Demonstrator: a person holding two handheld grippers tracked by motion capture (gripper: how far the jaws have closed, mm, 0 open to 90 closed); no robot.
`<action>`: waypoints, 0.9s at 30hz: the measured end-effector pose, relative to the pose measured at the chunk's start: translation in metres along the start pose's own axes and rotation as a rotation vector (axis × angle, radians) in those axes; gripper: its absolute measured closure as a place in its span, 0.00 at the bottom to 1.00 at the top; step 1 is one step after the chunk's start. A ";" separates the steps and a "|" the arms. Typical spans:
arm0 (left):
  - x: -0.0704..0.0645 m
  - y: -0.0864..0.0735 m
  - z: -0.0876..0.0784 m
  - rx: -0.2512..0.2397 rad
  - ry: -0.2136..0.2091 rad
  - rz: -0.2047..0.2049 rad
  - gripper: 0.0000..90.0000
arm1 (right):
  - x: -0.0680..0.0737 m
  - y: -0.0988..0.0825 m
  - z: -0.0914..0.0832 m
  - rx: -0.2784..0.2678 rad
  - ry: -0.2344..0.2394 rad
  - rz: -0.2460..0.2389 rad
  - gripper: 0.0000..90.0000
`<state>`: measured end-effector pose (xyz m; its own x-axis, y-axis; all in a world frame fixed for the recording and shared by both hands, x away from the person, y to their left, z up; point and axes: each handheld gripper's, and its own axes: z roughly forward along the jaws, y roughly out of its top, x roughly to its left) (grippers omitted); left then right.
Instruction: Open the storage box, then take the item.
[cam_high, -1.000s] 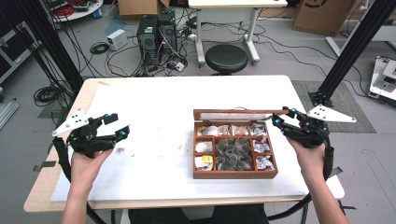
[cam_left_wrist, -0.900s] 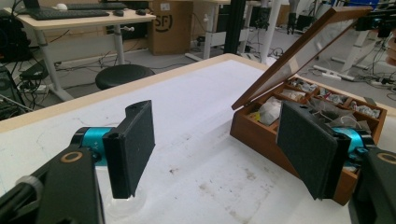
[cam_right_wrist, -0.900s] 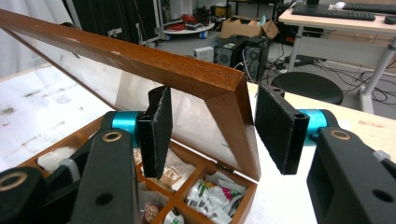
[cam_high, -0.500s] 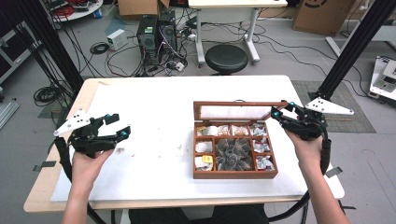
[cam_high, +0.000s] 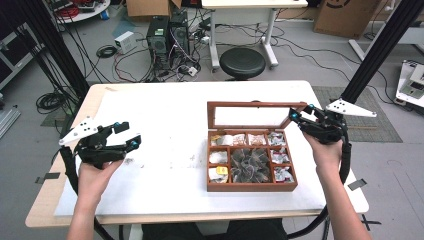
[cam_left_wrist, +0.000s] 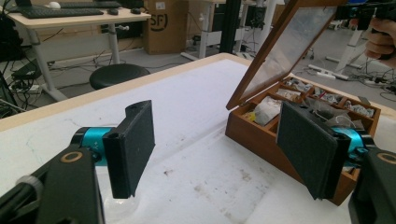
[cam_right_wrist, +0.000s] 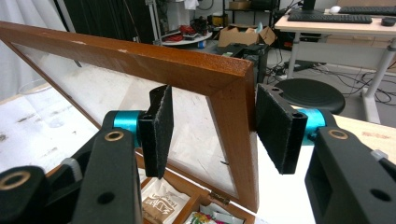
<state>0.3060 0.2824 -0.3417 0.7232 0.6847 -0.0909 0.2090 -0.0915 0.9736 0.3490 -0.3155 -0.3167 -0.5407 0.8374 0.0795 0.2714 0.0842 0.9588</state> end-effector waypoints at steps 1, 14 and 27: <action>0.000 0.000 0.001 -0.001 -0.004 -0.002 0.31 | 0.000 0.000 0.000 0.000 0.001 0.001 0.54; -0.009 0.003 0.012 -0.001 -0.020 0.023 0.31 | -0.001 0.000 0.002 -0.006 0.000 0.004 0.54; -0.034 0.007 0.030 -0.031 -0.103 0.042 0.31 | -0.001 0.000 0.002 -0.007 0.001 -0.002 0.54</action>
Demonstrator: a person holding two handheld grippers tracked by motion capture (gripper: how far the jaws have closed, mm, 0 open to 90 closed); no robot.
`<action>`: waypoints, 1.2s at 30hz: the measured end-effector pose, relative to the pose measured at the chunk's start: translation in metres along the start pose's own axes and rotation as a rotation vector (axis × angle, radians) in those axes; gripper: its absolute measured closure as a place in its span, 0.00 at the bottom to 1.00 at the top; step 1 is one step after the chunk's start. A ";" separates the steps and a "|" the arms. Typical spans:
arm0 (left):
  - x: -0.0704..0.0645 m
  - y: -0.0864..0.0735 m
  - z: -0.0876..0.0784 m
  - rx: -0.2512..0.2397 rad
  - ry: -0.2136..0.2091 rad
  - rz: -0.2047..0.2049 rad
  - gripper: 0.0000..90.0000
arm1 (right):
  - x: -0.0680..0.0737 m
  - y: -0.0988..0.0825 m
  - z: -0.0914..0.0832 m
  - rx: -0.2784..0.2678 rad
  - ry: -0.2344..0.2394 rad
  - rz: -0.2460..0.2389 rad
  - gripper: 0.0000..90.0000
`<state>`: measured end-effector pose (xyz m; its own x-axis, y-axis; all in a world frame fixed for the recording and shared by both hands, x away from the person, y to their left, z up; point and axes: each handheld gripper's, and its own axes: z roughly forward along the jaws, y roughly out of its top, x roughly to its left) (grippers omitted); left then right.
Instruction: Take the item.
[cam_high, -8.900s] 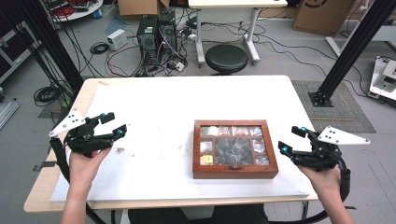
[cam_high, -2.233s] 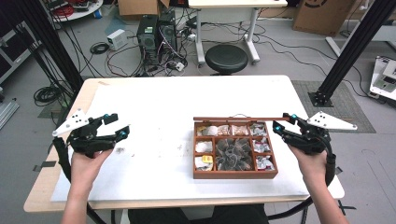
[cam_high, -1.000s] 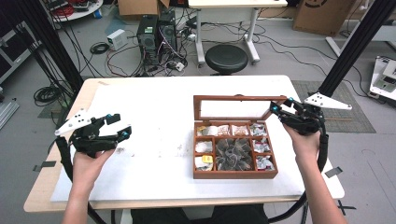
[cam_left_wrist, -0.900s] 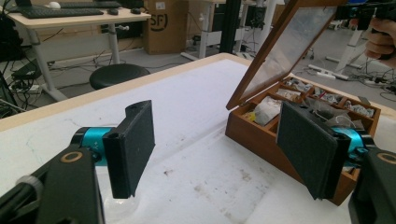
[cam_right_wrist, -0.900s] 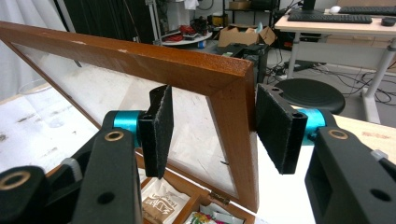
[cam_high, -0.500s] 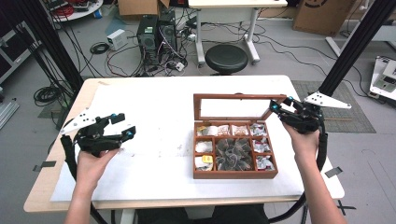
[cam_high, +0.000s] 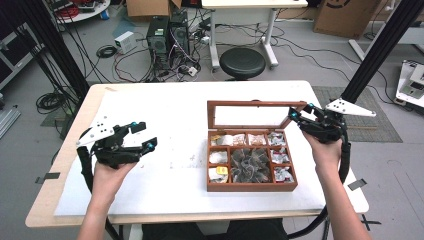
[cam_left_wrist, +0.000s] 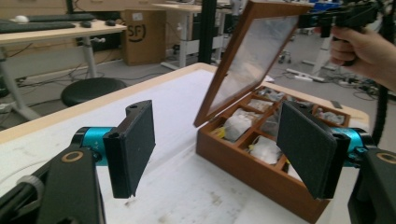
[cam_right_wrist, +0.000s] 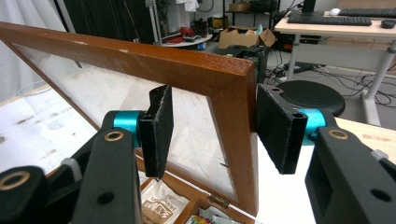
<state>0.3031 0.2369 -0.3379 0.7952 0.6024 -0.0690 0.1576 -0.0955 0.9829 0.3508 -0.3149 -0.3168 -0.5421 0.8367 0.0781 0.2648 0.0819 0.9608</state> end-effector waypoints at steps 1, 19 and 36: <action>-0.002 0.000 0.003 0.004 -0.014 0.003 0.31 | 0.000 0.000 0.000 0.000 0.000 -0.001 0.54; -0.051 0.001 0.079 0.130 -0.239 0.021 0.34 | 0.001 0.001 0.002 0.000 0.001 -0.008 0.53; -0.081 -0.009 0.152 0.258 -0.310 0.022 0.44 | 0.000 0.001 0.002 -0.004 0.002 -0.007 0.53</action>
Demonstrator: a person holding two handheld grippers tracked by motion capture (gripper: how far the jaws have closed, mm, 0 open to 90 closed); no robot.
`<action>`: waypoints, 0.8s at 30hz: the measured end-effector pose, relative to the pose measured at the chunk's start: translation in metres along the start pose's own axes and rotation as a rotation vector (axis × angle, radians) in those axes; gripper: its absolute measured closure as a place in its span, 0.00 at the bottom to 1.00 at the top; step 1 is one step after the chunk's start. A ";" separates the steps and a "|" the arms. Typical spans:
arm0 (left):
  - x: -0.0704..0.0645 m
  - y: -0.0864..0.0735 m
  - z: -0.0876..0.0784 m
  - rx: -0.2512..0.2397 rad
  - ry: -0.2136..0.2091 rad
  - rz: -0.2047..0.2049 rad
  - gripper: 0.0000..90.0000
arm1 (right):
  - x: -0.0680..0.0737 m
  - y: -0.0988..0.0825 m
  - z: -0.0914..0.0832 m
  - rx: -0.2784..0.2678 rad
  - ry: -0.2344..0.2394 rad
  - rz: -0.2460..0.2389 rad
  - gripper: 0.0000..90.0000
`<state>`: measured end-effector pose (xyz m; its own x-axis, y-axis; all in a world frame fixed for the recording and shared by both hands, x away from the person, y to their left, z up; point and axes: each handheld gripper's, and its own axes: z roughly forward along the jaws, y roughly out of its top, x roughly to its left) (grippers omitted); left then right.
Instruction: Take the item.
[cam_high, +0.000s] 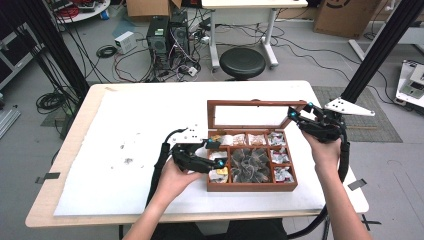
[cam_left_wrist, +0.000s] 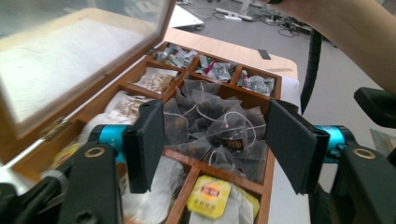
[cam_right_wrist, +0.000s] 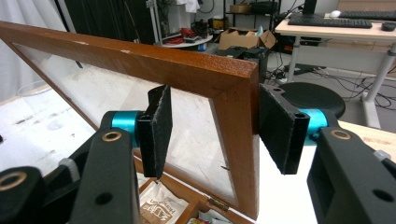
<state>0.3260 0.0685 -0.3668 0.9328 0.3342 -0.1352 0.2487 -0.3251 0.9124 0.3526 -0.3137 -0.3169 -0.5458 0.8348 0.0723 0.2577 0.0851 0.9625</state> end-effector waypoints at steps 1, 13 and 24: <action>-0.001 0.001 0.005 0.003 -0.007 0.001 0.44 | 0.000 0.000 0.000 0.000 0.000 0.001 0.53; -0.010 0.004 0.051 0.096 -0.043 -0.015 0.48 | 0.000 0.000 0.001 -0.004 -0.002 0.005 0.53; -0.020 0.013 0.079 0.138 -0.013 -0.017 0.49 | 0.001 -0.001 -0.002 0.003 0.001 0.001 0.53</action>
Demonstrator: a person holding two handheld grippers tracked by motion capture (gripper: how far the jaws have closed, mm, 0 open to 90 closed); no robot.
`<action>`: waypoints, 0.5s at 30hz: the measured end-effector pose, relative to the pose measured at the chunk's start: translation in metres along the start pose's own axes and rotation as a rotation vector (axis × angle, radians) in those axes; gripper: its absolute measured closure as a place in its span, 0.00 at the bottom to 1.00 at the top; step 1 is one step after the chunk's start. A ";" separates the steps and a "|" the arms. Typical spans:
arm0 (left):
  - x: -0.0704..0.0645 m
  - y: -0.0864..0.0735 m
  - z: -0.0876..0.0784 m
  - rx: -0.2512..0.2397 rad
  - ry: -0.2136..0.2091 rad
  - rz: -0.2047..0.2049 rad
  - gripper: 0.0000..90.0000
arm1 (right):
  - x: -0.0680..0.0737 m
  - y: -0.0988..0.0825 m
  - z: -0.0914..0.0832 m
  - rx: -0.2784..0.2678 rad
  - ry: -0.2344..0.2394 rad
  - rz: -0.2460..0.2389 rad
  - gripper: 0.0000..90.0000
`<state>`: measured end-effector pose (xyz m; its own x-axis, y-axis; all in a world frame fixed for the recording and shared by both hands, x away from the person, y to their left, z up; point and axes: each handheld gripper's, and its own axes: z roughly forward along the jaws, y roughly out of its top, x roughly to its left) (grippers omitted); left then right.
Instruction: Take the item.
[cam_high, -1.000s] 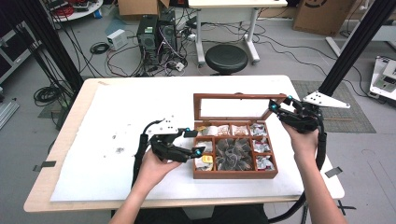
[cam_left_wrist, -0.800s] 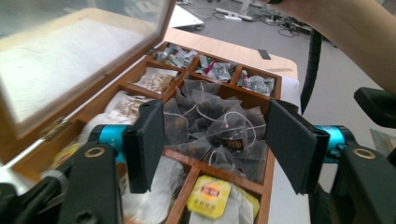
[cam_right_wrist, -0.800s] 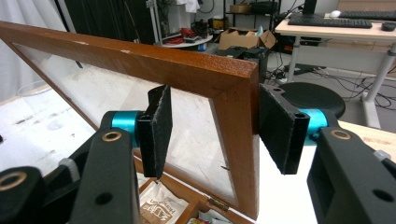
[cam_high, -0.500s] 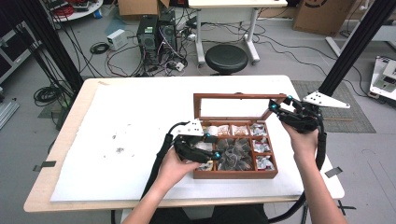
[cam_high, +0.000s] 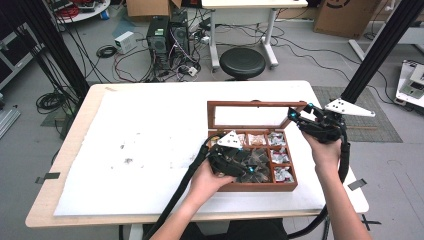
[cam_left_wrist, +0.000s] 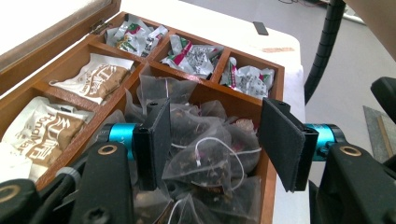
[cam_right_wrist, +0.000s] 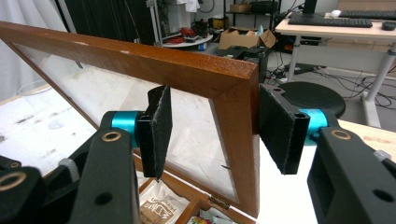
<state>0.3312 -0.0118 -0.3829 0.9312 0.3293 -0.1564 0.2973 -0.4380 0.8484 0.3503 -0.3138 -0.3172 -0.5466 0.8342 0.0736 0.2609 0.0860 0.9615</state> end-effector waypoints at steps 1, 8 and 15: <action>0.000 0.001 0.000 -0.005 -0.001 -0.007 0.49 | 0.000 0.000 0.000 0.001 0.000 0.001 0.53; -0.004 0.006 -0.003 -0.028 0.000 -0.001 0.49 | 0.001 -0.002 -0.002 -0.004 0.000 -0.003 0.53; -0.003 0.012 -0.009 -0.032 -0.011 -0.013 0.49 | 0.003 -0.004 -0.006 0.005 0.008 0.004 0.52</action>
<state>0.3300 -0.0105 -0.3677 0.9295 0.3257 -0.1729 0.3029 -0.4070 0.8617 0.3433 -0.3149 -0.3194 -0.5521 0.8300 0.0793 0.2667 0.0857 0.9600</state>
